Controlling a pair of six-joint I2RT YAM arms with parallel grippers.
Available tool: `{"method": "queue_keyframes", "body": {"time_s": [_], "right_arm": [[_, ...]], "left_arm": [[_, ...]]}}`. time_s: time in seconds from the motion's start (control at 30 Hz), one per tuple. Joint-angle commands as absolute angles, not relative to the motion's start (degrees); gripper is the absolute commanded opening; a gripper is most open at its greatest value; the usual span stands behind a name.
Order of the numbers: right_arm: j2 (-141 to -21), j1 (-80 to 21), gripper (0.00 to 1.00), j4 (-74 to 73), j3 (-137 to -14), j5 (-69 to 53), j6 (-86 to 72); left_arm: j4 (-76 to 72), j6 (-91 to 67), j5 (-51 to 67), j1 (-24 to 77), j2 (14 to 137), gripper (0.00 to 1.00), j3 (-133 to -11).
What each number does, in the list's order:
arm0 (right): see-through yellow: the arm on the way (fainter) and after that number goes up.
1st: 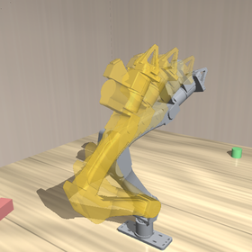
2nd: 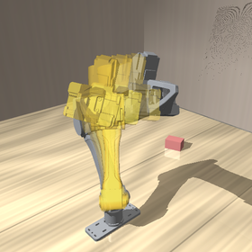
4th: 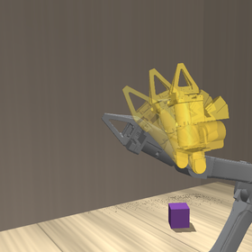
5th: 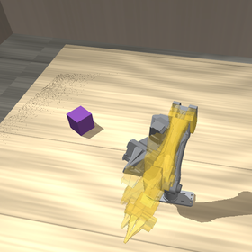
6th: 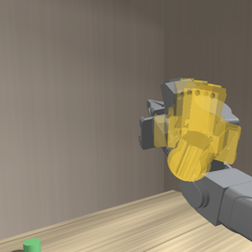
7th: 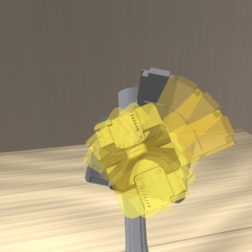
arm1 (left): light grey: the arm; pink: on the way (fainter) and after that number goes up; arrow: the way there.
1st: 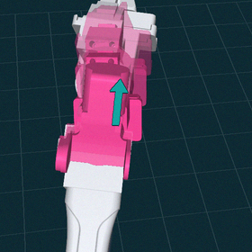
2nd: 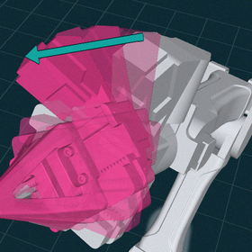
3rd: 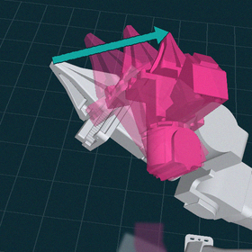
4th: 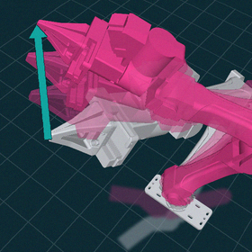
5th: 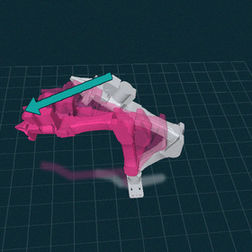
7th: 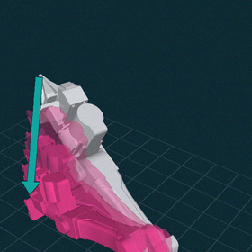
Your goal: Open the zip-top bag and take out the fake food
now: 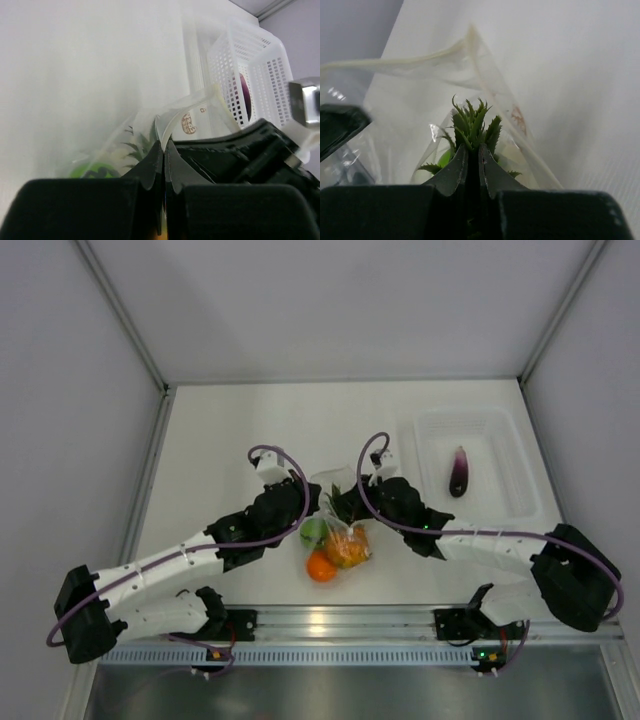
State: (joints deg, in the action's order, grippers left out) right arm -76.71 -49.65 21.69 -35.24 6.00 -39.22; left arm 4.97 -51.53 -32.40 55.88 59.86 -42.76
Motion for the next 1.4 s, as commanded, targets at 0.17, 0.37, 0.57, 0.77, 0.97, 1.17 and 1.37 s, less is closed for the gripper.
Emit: {"method": "queue_keyframes", "body": {"time_s": [0.17,0.37,0.57,0.77,0.97,1.17,1.37], "right_arm": [[-63.6,-55.1,0.00,21.3,-30.4,6.9,-28.7],[-56.7,-55.2,0.00,20.7,-28.3,11.9,-28.9],[-56.6,-55.2,0.00,24.0,-30.0,17.0,-28.3],[-59.9,-55.3,0.00,33.2,-32.4,13.2,-27.8],[-58.9,-55.2,0.00,38.1,-33.8,11.6,-30.5],[-56.0,-55.3,0.00,38.1,-34.8,11.4,-29.4],[-54.0,-55.2,0.00,46.0,-29.5,7.6,-25.5]], "left_arm": [[5.0,-46.2,-41.7,55.5,59.6,0.00,-46.2],[4.7,-46.6,-38.1,55.5,60.0,0.00,-46.0],[3.4,-45.3,-31.3,55.5,60.7,0.00,-46.4],[3.0,-42.1,-26.1,55.6,60.9,0.00,-48.2],[3.1,-39.7,-25.4,55.5,61.1,0.00,-47.7],[3.1,-39.6,-24.0,55.6,62.0,0.00,-47.2],[3.1,-40.1,-23.7,55.5,59.8,0.00,-46.1]]}}
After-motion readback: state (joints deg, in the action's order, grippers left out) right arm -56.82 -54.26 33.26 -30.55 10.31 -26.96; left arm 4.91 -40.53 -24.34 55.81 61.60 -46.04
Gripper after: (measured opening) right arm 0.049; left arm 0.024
